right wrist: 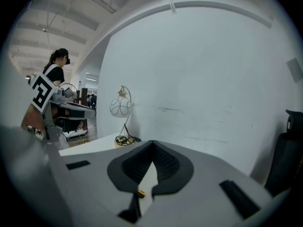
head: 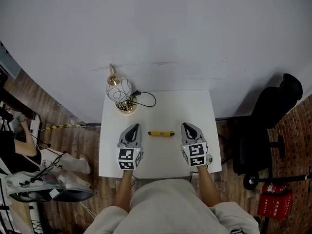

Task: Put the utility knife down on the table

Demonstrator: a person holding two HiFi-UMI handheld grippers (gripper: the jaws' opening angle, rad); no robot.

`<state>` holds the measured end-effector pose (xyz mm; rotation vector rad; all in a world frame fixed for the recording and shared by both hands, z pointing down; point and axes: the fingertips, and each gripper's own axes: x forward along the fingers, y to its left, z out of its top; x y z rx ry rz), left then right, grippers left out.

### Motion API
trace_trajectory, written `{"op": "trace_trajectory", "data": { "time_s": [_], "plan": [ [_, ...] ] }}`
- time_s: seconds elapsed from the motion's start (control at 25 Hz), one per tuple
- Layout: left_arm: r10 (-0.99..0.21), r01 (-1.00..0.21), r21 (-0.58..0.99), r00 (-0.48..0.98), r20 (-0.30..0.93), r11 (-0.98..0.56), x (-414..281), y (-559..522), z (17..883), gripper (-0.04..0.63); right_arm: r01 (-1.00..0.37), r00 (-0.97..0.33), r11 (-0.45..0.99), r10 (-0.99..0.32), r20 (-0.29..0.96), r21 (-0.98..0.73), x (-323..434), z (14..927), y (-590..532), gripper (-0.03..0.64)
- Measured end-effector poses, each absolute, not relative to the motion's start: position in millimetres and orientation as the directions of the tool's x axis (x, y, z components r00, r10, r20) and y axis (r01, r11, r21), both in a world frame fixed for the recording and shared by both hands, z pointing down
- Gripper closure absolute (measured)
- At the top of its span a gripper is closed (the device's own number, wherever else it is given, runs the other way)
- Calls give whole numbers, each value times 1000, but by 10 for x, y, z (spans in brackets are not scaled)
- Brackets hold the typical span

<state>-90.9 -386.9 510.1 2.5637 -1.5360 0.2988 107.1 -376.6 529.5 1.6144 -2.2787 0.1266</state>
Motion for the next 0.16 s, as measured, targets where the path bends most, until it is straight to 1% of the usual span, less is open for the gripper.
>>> {"op": "trace_trajectory", "data": {
  "time_s": [0.16],
  "plan": [
    [-854,-882,17,460,242,-471,-909,-3876,5122,589,-928,-293,351,-897,332,129,1054,5309,-3772,620]
  ]
}}
